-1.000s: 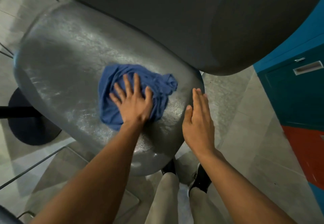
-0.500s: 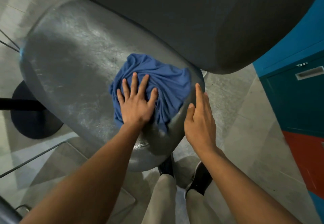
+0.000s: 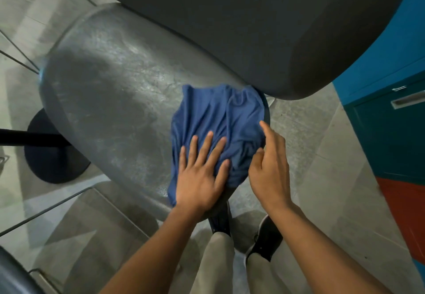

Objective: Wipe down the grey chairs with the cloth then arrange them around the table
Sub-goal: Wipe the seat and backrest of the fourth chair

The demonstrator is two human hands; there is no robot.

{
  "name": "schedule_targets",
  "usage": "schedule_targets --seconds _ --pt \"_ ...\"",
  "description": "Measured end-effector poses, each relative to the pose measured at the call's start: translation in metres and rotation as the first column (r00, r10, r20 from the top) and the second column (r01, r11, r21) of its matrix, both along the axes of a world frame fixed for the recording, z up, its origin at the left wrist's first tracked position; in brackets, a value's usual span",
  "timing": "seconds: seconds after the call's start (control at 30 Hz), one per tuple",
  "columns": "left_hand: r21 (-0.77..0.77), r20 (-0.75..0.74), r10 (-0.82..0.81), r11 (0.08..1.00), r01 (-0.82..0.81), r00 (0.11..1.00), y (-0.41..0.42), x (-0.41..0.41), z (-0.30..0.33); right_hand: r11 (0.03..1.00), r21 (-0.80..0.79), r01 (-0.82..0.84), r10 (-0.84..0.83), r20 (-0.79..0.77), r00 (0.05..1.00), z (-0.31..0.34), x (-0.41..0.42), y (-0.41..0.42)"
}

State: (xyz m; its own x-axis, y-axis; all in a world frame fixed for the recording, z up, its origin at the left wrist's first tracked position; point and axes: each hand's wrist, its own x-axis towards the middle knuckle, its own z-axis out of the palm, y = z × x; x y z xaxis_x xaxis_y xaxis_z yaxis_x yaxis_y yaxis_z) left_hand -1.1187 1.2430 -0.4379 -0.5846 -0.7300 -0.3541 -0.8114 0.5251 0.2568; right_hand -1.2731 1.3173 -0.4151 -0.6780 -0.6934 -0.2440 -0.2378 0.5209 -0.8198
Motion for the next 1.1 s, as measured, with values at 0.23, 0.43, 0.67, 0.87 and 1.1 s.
schedule_targets --seconds 0.23,0.43,0.67,0.87,1.1 --pt "0.009 0.144 0.266 0.963 -0.270 0.953 -0.047 0.037 -0.005 0.994 0.046 -0.096 0.096 0.006 0.995 -0.002 0.010 0.018" --pt "0.049 0.132 0.346 0.934 -0.354 0.929 -0.062 -0.054 -0.009 0.993 0.070 -0.096 0.096 0.003 0.995 -0.003 0.021 0.026" --pt "0.030 0.046 0.026 0.999 -0.027 0.999 -0.012 -0.015 0.004 0.996 0.070 -0.058 0.060 -0.024 0.998 -0.005 0.018 0.024" --pt "-0.007 0.134 0.151 0.988 -0.152 0.979 -0.032 0.057 -0.003 0.989 0.103 -0.102 0.106 -0.033 0.994 -0.007 0.014 0.015" --pt "0.019 0.150 0.291 0.955 -0.297 0.945 -0.075 -0.033 -0.014 0.905 0.309 -0.293 0.361 -0.191 0.913 -0.014 0.010 0.017"
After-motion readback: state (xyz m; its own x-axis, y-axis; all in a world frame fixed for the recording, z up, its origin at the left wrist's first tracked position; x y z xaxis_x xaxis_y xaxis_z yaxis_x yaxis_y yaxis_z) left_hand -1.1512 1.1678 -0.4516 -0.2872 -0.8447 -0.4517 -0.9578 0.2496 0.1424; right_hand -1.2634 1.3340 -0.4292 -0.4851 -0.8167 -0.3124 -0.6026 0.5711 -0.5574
